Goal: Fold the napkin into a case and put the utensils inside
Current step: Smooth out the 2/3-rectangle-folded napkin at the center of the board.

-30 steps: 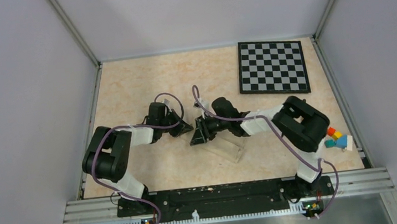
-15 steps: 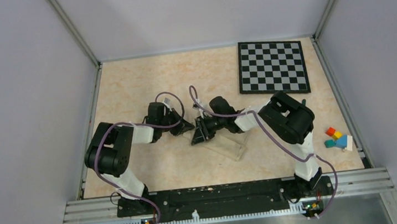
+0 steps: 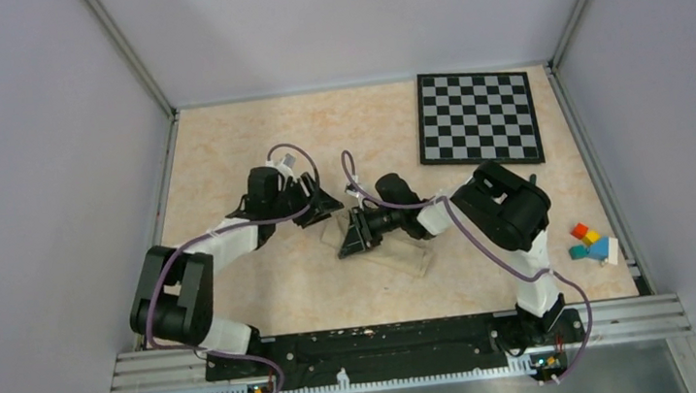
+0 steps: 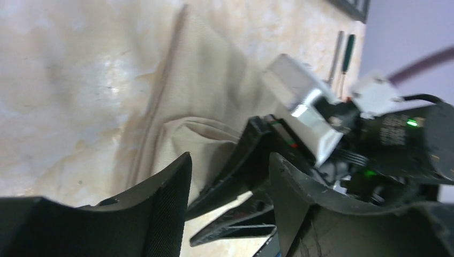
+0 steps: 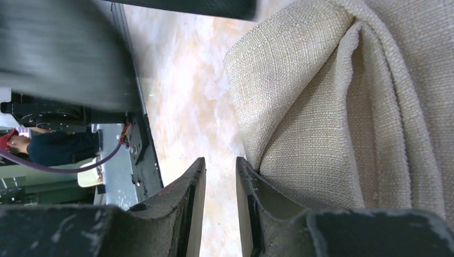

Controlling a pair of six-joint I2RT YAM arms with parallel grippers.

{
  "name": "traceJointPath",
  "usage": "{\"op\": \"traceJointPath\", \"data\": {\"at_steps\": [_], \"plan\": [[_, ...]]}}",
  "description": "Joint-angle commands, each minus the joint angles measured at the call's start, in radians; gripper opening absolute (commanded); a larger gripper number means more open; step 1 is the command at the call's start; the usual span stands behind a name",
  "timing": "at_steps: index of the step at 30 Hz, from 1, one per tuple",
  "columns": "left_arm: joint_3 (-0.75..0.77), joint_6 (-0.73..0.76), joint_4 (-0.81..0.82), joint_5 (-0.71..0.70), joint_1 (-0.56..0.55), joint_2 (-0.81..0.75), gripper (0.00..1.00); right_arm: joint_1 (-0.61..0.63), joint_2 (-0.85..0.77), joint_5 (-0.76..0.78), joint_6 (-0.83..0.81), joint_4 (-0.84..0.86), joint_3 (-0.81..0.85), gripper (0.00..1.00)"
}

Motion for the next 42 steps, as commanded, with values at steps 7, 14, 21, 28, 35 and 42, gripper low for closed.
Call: {"op": "traceJointPath", "data": {"at_steps": [7,14,21,28,35,42], "plan": [[-0.149,-0.159,0.217,0.109,-0.009,-0.026,0.23,-0.01,-0.151,-0.034,-0.049,-0.07,0.009,0.28],[-0.158,-0.162,0.265,0.074,-0.012,0.149,0.07,-0.032,-0.106,-0.044,-0.043,0.007,-0.059,0.23],[-0.104,-0.086,0.089,-0.003,-0.009,0.239,0.0,-0.066,-0.09,-0.083,-0.115,-0.059,-0.119,0.23],[-0.097,-0.041,0.038,-0.025,0.026,0.244,0.0,-0.112,-0.187,-0.102,-0.154,-0.092,-0.249,0.25],[-0.074,-0.008,0.016,-0.012,0.043,0.275,0.0,-0.169,-0.326,-0.103,-0.174,-0.187,-0.353,0.25],[-0.058,0.001,0.017,-0.003,0.054,0.287,0.0,-0.242,-0.413,-0.051,-0.154,-0.242,-0.46,0.25]]}}
